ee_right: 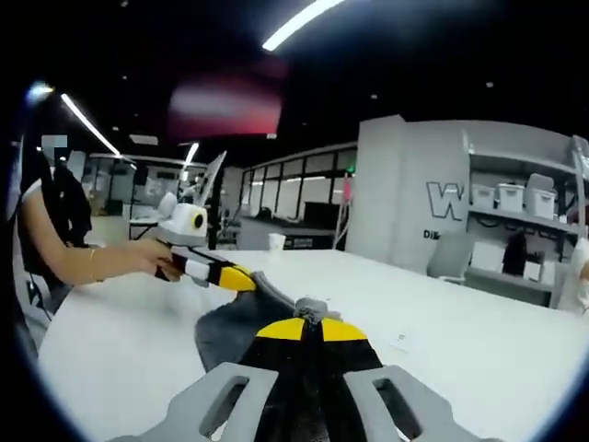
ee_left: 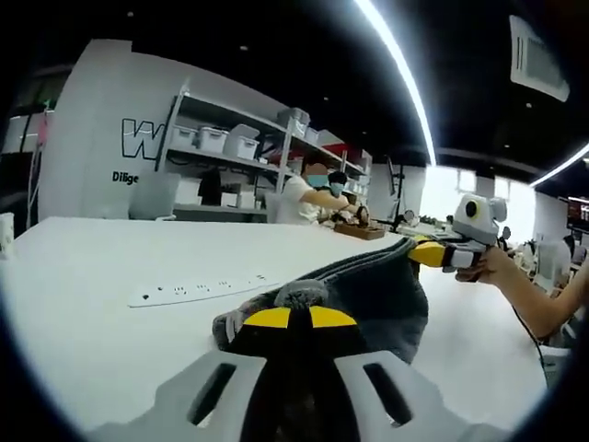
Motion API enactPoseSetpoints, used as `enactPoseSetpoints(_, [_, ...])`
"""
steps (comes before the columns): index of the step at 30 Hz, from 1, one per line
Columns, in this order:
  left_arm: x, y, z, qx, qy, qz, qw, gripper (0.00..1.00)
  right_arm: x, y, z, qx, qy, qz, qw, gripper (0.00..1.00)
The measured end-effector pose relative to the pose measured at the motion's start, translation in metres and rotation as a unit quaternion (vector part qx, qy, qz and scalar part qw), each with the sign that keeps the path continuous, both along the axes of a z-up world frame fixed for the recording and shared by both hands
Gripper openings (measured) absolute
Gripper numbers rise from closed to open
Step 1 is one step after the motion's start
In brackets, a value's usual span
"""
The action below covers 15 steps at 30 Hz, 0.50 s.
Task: Open the folded towel by lifting each exposed corner and separating the folded layers until the towel lies flat within the target outline without major curled edges
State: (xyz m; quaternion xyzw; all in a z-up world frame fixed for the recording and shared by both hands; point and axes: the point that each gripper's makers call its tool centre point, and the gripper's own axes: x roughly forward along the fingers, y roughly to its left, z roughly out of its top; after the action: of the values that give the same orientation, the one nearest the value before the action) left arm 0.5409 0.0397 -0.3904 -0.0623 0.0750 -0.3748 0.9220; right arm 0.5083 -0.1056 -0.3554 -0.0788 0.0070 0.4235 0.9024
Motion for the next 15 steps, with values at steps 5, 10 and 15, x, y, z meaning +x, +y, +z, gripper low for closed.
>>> enactPoseSetpoints(5, [-0.013, -0.001, 0.005, -0.001, -0.005, -0.007, 1.0, 0.03, -0.013, 0.003, 0.003, -0.005, -0.006, 0.009, 0.9999, 0.0])
enactPoseSetpoints(10, [-0.024, 0.002, 0.007, 0.0, -0.01, -0.005, 0.9999, 0.03, -0.028, 0.005, 0.002, -0.008, -0.011, 0.023, 0.9996, 0.0])
enactPoseSetpoints(15, [-0.032, 0.003, 0.005, -0.001, -0.012, -0.006, 0.9999, 0.03, -0.044, 0.01, 0.001, -0.006, -0.014, 0.051, 0.9986, 0.0])
